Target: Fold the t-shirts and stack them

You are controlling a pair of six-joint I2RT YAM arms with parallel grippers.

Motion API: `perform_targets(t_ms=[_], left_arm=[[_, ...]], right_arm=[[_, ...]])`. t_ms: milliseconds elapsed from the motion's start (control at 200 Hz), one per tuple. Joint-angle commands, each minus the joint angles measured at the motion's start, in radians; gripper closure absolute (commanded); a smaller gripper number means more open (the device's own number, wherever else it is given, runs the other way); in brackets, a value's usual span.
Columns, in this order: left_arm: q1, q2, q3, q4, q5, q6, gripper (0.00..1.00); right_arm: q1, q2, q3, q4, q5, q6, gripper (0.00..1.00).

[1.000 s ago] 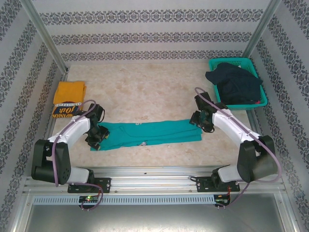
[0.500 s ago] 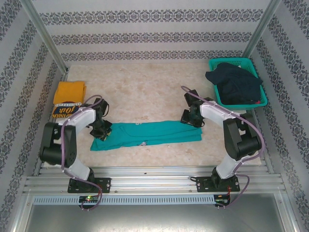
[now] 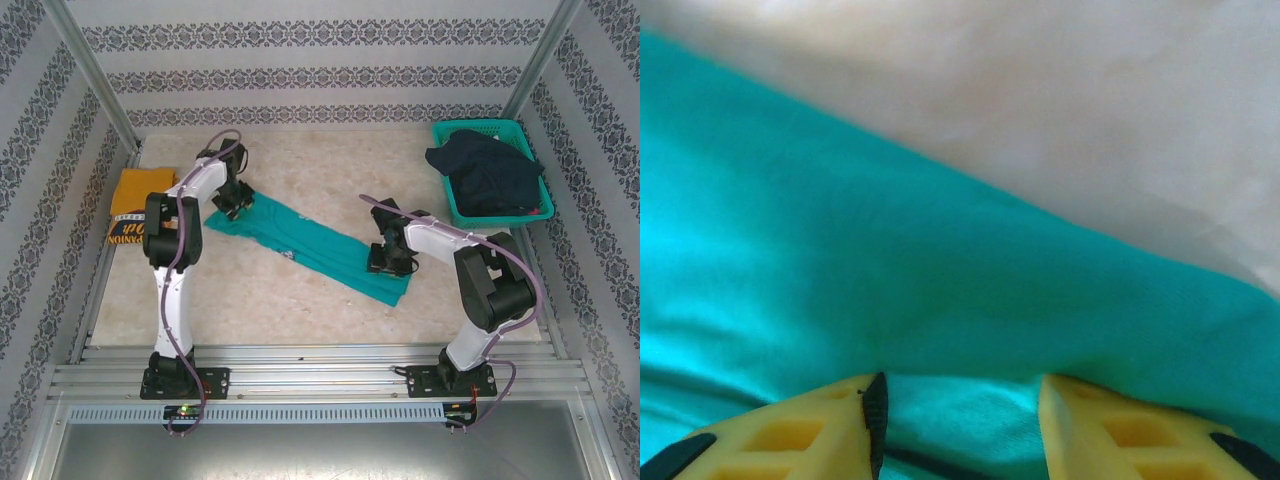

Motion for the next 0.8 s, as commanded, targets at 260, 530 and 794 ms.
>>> perform_targets(t_ms=[260,530,794], left_arm=[[-0.055,0.216,0.391,-0.119,0.049,0.088,0.25],[-0.054,-0.137,0.133,-0.028,-0.064,0.131,0.00],[-0.058,-0.630,-0.464,0.129,-0.129,0.114,0.00]], right_arm=[[0.085,-0.097,0.082,0.011,-0.067,-0.099,0.48],[0.097,0.075,0.343,0.151,-0.059,-0.190,0.41],[0.168,0.459,0.811,0.199,-0.155,-0.091,0.48]])
